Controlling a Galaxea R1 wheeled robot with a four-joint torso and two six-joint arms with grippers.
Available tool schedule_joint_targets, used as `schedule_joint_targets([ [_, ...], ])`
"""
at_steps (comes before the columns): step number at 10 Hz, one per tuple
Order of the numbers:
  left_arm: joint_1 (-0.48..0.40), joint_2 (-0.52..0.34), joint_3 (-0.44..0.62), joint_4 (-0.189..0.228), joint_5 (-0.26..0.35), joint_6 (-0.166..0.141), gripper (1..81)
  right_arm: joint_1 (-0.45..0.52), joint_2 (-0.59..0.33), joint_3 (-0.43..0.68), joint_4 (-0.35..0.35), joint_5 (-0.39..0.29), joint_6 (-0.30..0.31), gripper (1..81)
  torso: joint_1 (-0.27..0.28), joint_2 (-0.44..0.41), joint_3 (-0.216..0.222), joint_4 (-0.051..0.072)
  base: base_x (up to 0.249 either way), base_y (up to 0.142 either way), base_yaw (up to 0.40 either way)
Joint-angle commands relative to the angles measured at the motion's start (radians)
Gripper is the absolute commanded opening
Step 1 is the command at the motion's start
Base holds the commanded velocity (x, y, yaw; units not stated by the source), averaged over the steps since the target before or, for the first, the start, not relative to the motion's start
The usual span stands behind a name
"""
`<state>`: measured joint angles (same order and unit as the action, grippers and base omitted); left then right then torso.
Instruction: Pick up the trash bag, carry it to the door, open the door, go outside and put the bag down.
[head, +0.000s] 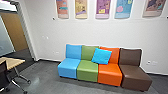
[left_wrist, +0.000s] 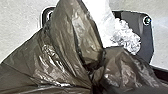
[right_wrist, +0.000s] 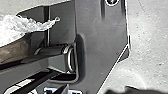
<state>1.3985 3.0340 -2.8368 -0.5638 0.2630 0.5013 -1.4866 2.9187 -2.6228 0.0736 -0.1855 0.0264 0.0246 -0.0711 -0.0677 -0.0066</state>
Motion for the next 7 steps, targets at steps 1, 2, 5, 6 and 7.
schedule_joint_targets([
  [1, -0.059, -0.004, -0.004, 0.001, 0.079, 0.010, 1.0, 0.035, 0.006, -0.003, 0.002, -0.060, -0.002, 81.1, 0.000, 0.000, 0.000, 0.000, 0.000, 0.000, 0.000],
  [2, -0.057, -0.003, -0.004, 0.001, 0.079, 0.011, 1.0, 0.035, 0.006, 0.000, 0.000, -0.058, -0.002, 81.1, 0.000, 0.000, 0.000, 0.000, 0.000, 0.000, 0.000],
  [5, -0.059, -0.003, -0.001, 0.015, 0.081, 0.017, 1.0, 0.035, 0.007, 0.000, -0.002, -0.058, -0.002, 81.1, 0.000, 0.000, 0.000, 0.000, 0.000, 0.000, 0.000],
  [6, -0.059, -0.003, 0.000, 0.016, 0.082, 0.019, 1.0, 0.035, 0.007, 0.000, -0.002, -0.057, -0.002, 81.1, 0.000, 0.000, 0.000, 0.000, 0.000, 0.000, 0.000],
  [7, -0.059, -0.003, 0.000, 0.016, 0.085, 0.019, 1.0, 0.035, 0.007, 0.000, -0.002, -0.057, -0.002, 81.1, 0.000, 0.000, 0.000, 0.000, 0.000, 0.000, 0.000],
])
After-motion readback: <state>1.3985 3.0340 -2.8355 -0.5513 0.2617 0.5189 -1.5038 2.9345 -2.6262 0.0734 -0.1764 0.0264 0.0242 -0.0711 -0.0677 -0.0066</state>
